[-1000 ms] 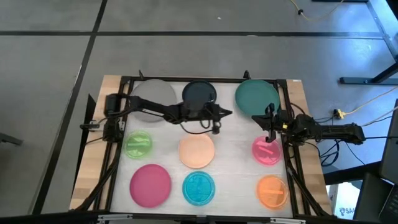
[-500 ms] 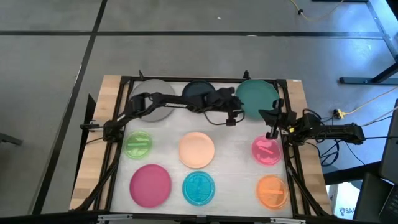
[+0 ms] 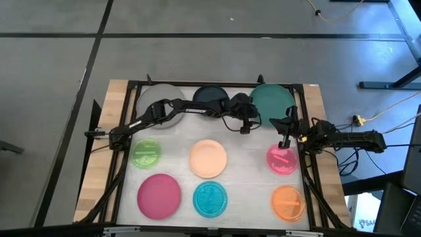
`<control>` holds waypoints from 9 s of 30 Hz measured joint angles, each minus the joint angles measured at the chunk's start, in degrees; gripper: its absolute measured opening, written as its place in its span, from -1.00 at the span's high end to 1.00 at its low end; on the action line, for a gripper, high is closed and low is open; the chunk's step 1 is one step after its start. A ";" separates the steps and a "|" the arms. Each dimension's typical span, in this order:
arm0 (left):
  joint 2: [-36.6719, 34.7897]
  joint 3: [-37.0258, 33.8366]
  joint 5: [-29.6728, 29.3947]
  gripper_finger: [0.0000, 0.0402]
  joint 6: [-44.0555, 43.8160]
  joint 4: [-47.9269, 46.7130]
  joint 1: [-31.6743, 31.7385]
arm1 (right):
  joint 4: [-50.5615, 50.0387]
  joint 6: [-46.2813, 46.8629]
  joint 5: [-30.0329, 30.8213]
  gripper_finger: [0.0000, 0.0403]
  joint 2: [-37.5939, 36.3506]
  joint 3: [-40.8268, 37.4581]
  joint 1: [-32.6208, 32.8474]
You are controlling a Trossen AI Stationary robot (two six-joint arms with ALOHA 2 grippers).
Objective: Stack plastic plates
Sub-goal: Stack the green plate on top of the gray plate, then stack the black plate on top of the green plate
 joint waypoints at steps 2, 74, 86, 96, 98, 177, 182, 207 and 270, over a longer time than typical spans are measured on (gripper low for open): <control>0.94 0.00 -2.06 0.03 1.55 1.81 0.00 | -0.53 0.02 0.46 0.97 0.00 0.00 0.00; -10.33 -0.47 -15.83 0.96 11.14 -26.11 -5.39 | -2.52 0.05 -1.21 0.97 -0.09 -0.04 0.01; -35.94 -28.34 -24.36 0.96 7.02 -20.35 -3.51 | -2.95 0.04 -1.83 0.97 -0.15 -0.04 -0.02; -63.58 -55.48 -33.14 0.96 -4.76 -18.08 -4.27 | -2.58 0.02 -0.98 0.97 -0.13 -0.05 -0.02; -68.26 -59.16 -34.14 0.96 -7.37 -18.22 -4.84 | -2.63 0.02 -0.57 0.97 -0.13 -0.04 -0.02; -88.64 -97.77 -23.31 0.35 -31.74 17.47 0.32 | -8.47 1.57 1.43 0.97 -0.04 -0.04 -0.02; -86.34 -97.74 -20.13 0.35 -30.28 22.77 0.30 | -8.46 1.64 1.43 0.97 -0.04 -0.04 -0.02; -61.50 -77.30 -13.74 0.35 -21.10 9.75 -5.19 | -9.12 1.79 1.52 0.97 -0.06 -0.02 -0.02; -37.71 -61.88 -15.59 0.85 -1.54 6.25 4.93 | -9.80 1.99 1.93 0.97 -0.07 -0.02 -0.02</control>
